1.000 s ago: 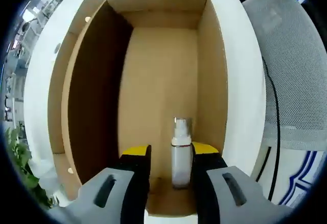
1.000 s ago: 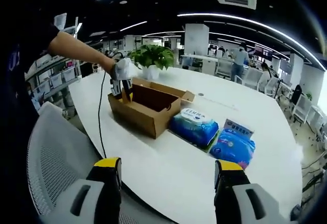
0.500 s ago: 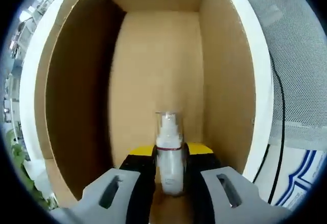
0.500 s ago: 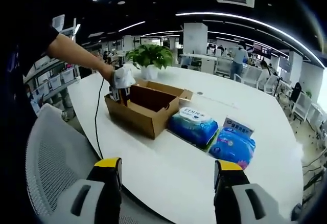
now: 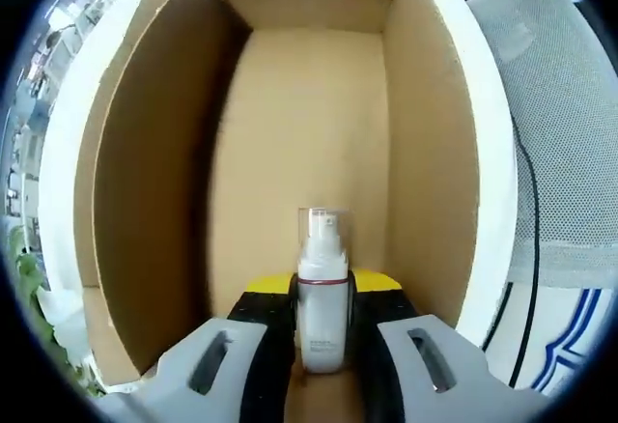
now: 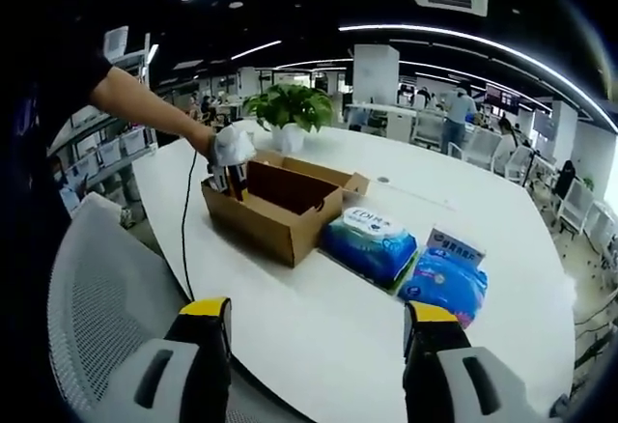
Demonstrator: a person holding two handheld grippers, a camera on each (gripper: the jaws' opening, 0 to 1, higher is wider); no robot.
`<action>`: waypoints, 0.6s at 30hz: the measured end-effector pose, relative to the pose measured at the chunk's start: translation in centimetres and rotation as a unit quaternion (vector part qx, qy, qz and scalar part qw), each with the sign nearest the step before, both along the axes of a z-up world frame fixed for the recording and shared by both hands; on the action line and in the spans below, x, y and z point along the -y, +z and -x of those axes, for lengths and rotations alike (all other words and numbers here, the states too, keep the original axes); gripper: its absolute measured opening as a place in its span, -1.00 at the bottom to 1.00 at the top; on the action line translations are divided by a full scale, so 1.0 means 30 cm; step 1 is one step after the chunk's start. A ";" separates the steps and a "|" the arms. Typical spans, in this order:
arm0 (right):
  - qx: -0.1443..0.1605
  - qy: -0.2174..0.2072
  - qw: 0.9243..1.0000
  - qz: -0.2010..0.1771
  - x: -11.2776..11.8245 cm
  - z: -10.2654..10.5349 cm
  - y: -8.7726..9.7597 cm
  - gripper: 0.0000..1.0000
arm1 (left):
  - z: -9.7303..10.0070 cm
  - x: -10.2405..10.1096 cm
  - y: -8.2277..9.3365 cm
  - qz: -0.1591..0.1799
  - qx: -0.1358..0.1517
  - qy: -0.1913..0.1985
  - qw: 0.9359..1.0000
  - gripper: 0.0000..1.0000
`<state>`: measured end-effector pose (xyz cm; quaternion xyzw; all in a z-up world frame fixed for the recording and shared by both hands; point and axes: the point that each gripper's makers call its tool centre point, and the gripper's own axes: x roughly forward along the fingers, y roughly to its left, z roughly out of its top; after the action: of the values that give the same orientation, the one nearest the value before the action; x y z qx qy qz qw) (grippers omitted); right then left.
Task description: Operate the shoe box by opening the lid, removing the specified soft item, and placing it in the target area until the item is outside and the box remains undamaged.
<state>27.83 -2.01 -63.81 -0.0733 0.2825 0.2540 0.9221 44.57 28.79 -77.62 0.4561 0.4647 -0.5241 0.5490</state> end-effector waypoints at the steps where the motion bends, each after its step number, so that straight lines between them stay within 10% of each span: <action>1: 0.003 0.002 1.000 -0.002 -0.003 -0.003 0.004 0.41 | 0.003 0.002 0.016 0.003 0.003 0.000 1.000 -0.62; 18: 0.043 0.075 0.996 -0.010 -0.109 -0.025 0.092 0.22 | 0.041 0.106 0.253 0.084 0.047 -0.017 0.995 -0.63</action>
<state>28.59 1.27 -61.06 -0.0958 0.2337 0.3223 0.9123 43.34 25.61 -70.03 0.4404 0.3848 -0.5480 0.5980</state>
